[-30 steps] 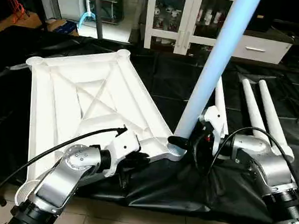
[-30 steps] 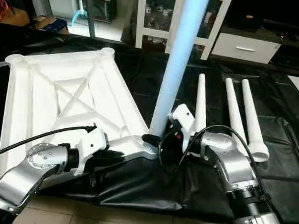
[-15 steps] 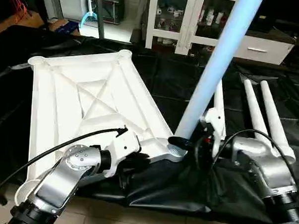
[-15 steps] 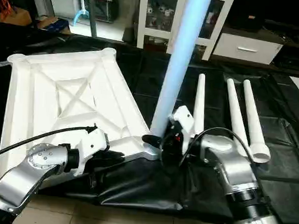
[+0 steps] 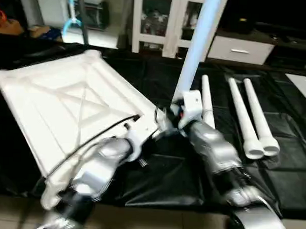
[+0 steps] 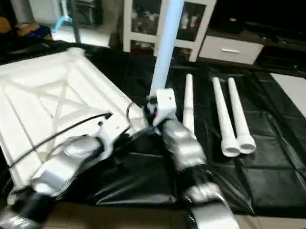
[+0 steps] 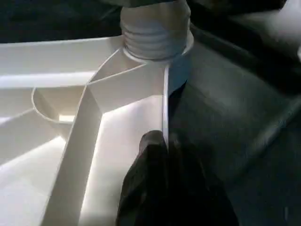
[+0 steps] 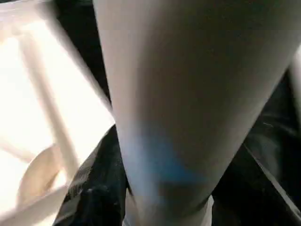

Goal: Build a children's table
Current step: Rotate leg to tighten

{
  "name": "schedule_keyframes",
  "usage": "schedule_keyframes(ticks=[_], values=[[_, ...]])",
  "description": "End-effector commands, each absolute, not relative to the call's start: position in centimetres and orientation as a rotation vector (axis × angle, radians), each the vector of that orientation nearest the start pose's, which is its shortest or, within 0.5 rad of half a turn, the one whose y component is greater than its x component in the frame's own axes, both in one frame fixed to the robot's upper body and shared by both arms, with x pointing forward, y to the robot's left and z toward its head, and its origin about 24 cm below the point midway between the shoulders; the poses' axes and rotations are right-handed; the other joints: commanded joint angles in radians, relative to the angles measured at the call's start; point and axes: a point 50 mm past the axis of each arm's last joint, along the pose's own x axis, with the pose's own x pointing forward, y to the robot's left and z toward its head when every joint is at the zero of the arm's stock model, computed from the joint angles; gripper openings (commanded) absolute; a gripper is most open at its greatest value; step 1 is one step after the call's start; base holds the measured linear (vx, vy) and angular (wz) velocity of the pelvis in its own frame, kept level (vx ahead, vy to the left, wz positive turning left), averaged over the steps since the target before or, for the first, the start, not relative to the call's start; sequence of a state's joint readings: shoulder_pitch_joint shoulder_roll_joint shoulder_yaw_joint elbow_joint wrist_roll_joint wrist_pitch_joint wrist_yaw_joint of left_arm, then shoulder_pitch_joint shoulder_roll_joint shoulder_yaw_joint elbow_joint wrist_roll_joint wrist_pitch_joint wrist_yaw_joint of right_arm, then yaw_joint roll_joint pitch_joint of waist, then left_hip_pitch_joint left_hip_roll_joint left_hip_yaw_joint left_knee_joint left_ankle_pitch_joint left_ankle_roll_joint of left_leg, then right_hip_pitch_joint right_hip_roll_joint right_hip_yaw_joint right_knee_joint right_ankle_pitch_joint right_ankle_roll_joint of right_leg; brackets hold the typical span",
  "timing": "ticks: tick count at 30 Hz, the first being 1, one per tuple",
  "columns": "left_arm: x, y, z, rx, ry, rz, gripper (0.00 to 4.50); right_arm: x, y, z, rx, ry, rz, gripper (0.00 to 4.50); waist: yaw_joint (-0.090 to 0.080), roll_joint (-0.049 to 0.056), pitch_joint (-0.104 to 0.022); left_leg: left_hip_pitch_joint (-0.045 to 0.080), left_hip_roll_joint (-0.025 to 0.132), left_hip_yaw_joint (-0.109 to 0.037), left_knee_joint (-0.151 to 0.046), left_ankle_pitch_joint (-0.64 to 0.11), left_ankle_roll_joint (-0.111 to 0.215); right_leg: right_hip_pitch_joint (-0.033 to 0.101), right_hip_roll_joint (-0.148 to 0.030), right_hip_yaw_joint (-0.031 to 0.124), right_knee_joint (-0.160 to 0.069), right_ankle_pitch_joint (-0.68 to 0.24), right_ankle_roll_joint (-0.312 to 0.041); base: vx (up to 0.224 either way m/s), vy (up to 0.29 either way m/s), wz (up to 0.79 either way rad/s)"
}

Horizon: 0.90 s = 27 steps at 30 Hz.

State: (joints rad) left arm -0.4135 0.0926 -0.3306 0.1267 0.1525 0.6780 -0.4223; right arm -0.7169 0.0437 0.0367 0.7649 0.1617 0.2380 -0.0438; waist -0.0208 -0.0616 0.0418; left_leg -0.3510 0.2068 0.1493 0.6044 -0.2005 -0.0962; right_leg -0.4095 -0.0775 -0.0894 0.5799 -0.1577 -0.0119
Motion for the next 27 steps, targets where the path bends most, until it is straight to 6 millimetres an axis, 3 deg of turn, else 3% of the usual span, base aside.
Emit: schedule_keyframes(ticks=[1, 2, 5, 10, 12, 13, 15, 17, 18, 22, 23, 25, 26, 27], values=[[30.1, 5.2, 6.1, 0.356, 0.421, -0.676, 0.0, 35.3, -8.5, 2.0, 0.01, 0.483, 0.058, 1.91, -0.001, 0.022, -0.049, 0.009, 0.011, -0.008, -0.083, -0.437, -0.023, 0.031, -0.052, 0.022, -0.091, -0.482, -0.074, 0.0, 0.0, 0.0], [30.1, 5.2, 6.2, 0.355, 0.417, -0.671, 0.0, 35.5, -8.3, 2.2, 0.028, 0.464, 0.055, 1.91, -0.004, 0.015, -0.048, 0.005, 0.01, -0.008, -0.084, -0.438, -0.02, 0.033, -0.053, 0.021, -0.088, -0.472, -0.079, 0.0, 0.0, 0.0], [30.2, 5.5, 6.3, 0.348, 0.419, -0.659, 0.0, 35.7, -7.8, 2.6, 0.049, 0.438, 0.071, 1.91, 0.0, 0.014, -0.052, -0.003, 0.011, -0.004, -0.086, -0.393, -0.014, 0.038, -0.055, 0.029, -0.079, -0.41, -0.093, 0.0, 0.0, 0.0], [29.8, 7.0, 6.1, 0.386, 0.373, -0.718, 0.0, 36.3, -6.5, 5.1, 0.042, 0.251, 0.317, 1.91, 0.008, 0.015, -0.059, -0.011, 0.012, 0.0, -0.084, -0.32, 0.006, 0.047, -0.058, 0.034, -0.068, -0.335, -0.12, 0.0, 0.0, 0.0], [29.3, 7.5, 6.1, 0.395, 0.346, -0.772, 0.0, 36.2, -6.8, 5.9, 0.036, 0.193, 0.377, 2.6, 0.011, 0.015, -0.064, -0.015, 0.018, 0.006, -0.083, -0.236, 0.019, 0.051, -0.055, 0.039, -0.052, -0.216, -0.157, 0.0, 0.0, 0.0], [29.1, 7.7, 6.2, 0.397, 0.333, -0.8, 0.0, 36.2, -7.0, 6.3, 0.033, 0.168, 0.403, 2.63, 0.011, 0.015, -0.064, -0.015, 0.018, 0.006, -0.083, -0.236, 0.019, 0.051, -0.055, 0.039, -0.052, -0.216, -0.157, 0.055, -0.017, 0.03], [28.0, 8.9, 6.2, 0.422, 0.3, -0.903, 0.0, 35.3, -8.2, 7.4, 0.03, 0.121, 0.527, 2.69, 0.028, 0.017, -0.068, -0.013, 0.017, 0.013, -0.074, -0.088, 0.062, 0.056, -0.049, 0.043, -0.026, -0.021, -0.208, 0.053, -0.014, 0.03], [26.9, 10.0, 6.1, 0.42, 0.301, -0.984, 0.0, 34.2, -9.5, 8.0, 0.004, 0.104, 0.658, 3.0, 0.037, 0.019, -0.064, -0.012, 0.017, 0.017, -0.072, -0.06, 0.087, 0.054, -0.05, 0.047, -0.021, 0.011, -0.228, 0.0, 0.0, 0.0], [26.7, 10.1, 6.1, 0.42, 0.303, -0.998, 0.0, 34.0, -9.8, 8.1, -0.001, 0.104, 0.683, 3.06, 0.045, 0.019, -0.063, -0.012, 0.019, 0.017, -0.072, -0.067, 0.096, 0.06, -0.051, 0.048, -0.022, -0.002, -0.225, 0.0, 0.0, 0.0], [25.4, 11.2, 6.1, 0.392, 0.317, -1.086, 0.0, 32.2, -12.3, 8.3, -0.063, 0.133, 0.853, 3.44, 0.06, 0.021, -0.053, -0.006, 0.024, 0.019, -0.079, -0.144, 0.071, 0.054, -0.05, 0.049, -0.035, -0.132, -0.213, 0.0, 0.0, 0.0], [25.2, 11.3, 6.2, 0.379, 0.321, -1.099, 0.0, 31.8, -12.9, 8.3, -0.076, 0.147, 0.883, 3.44, 0.062, 0.021, -0.049, -0.002, 0.025, 0.023, -0.081, -0.173, 0.062, 0.046, -0.051, 0.052, -0.041, -0.179, -0.209, 0.0, 0.0, 0.0], [24.8, 11.4, 6.3, 0.371, 0.314, -1.131, 0.0, 31.2, -13.9, 8.3, -0.097, 0.172, 0.924, 3.68, 0.061, 0.019, -0.047, -0.004, 0.022, 0.022, -0.083, -0.202, 0.05, 0.049, -0.05, 0.052, -0.043, -0.233, -0.197, 0.0, 0.0, 0.0], [24.3, 11.4, 6.5, 0.362, 0.308, -1.178, 0.0, 30.5, -15.1, 8.3, -0.116, 0.209, 0.975, 3.68, 0.065, 0.018, -0.04, 0.004, 0.024, 0.025, -0.085, -0.249, 0.044, 0.04, -0.048, 0.056, -0.055, -0.313, -0.169, 0.0, 0.0, 0.0], [24.2, 11.4, 6.5, 0.36, 0.307, -1.187, 0.0, 30.4, -15.4, 8.3, -0.119, 0.216, 0.983, 3.78, 0.066, 0.018, -0.039, 0.005, 0.025, 0.024, -0.086, -0.271, 0.04, 0.039, -0.049, 0.058, -0.058, -0.354, -0.156, 0.0, 0.0, 0.0]])
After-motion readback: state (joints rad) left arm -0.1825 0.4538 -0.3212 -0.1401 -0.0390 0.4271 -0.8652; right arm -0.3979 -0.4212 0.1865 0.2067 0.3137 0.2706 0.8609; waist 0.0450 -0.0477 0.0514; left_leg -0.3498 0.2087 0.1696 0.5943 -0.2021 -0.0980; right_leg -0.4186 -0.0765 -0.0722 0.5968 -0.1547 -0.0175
